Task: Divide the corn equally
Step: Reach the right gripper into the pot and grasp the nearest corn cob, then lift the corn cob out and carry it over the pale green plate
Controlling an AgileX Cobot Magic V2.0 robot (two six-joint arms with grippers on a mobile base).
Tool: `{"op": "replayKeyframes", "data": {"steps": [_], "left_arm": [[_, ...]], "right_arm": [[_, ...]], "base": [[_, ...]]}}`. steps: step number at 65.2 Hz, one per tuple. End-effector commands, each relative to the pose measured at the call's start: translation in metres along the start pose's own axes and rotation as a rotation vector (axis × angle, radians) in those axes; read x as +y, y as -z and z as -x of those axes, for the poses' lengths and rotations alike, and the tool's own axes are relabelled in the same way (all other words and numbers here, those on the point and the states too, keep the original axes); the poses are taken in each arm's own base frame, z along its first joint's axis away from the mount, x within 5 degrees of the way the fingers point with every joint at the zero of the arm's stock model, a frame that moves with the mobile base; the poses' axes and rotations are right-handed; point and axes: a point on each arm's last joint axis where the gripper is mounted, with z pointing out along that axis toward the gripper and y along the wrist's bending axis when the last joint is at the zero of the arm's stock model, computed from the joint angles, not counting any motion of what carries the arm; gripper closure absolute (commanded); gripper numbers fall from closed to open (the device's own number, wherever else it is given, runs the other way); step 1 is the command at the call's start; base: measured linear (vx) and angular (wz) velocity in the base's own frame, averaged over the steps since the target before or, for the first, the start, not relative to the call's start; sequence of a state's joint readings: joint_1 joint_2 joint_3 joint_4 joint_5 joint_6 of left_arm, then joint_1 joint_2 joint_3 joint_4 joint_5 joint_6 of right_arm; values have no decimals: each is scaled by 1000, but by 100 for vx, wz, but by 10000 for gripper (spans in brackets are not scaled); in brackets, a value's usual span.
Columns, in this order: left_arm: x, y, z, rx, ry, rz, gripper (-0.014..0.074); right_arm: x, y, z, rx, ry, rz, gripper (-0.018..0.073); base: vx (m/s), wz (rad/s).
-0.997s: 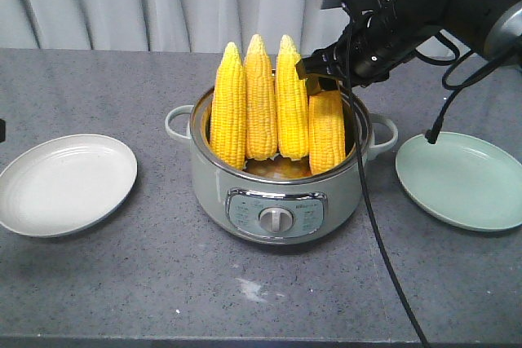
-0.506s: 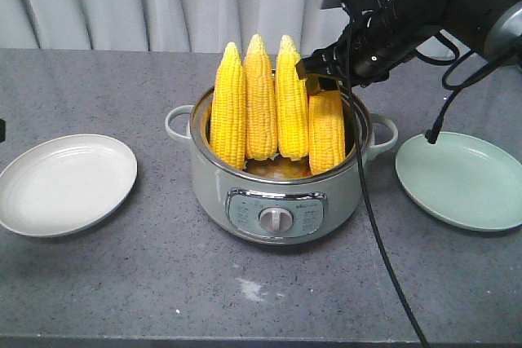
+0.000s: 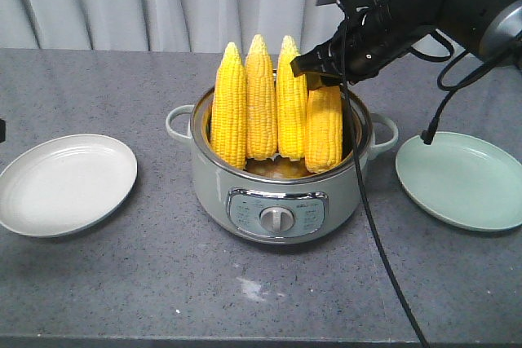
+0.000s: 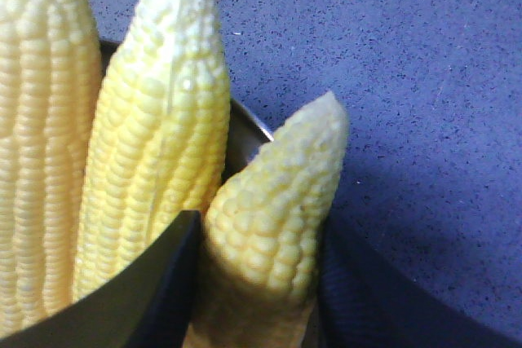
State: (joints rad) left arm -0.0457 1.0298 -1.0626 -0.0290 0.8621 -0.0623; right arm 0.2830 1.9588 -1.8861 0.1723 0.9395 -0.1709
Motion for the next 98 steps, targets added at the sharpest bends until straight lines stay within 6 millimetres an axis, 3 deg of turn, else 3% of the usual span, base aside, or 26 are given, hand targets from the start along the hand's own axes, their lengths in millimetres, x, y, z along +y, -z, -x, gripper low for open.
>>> {"op": "replayKeyframes", "data": {"steps": [1, 19, 32, 46, 65, 72, 80, 98], "left_arm": [[-1, 11, 13, -103, 19, -13, 4], [-1, 11, 13, -103, 19, -13, 4], [-1, 11, 13, -103, 19, -13, 4], [-1, 11, 13, -103, 19, -13, 4], [-1, 11, 13, -103, 19, -13, 4], [-1, 11, 13, -102, 19, -13, 4], [-1, 11, 13, -102, 19, -13, 4], [-1, 11, 13, -103, 19, -13, 4]], "right_arm": [[-3, 31, 16, -132, 33, -47, 424], [-3, 33, 16, -136, 34, -48, 477], [-1, 54, 19, -170, 39, -52, 539], [5, 94, 21, -229, 49, -56, 545], [14, 165, 18, -366, 62, -70, 542], [4, 182, 13, -370, 39, -92, 540], [-25, 187, 3, -308, -29, -142, 536], [-98, 167, -30, -30, -216, -218, 535]], "base": [[0, 0], [0, 0], [0, 0], [0, 0], [0, 0], [0, 0], [0, 0], [0, 0]]}}
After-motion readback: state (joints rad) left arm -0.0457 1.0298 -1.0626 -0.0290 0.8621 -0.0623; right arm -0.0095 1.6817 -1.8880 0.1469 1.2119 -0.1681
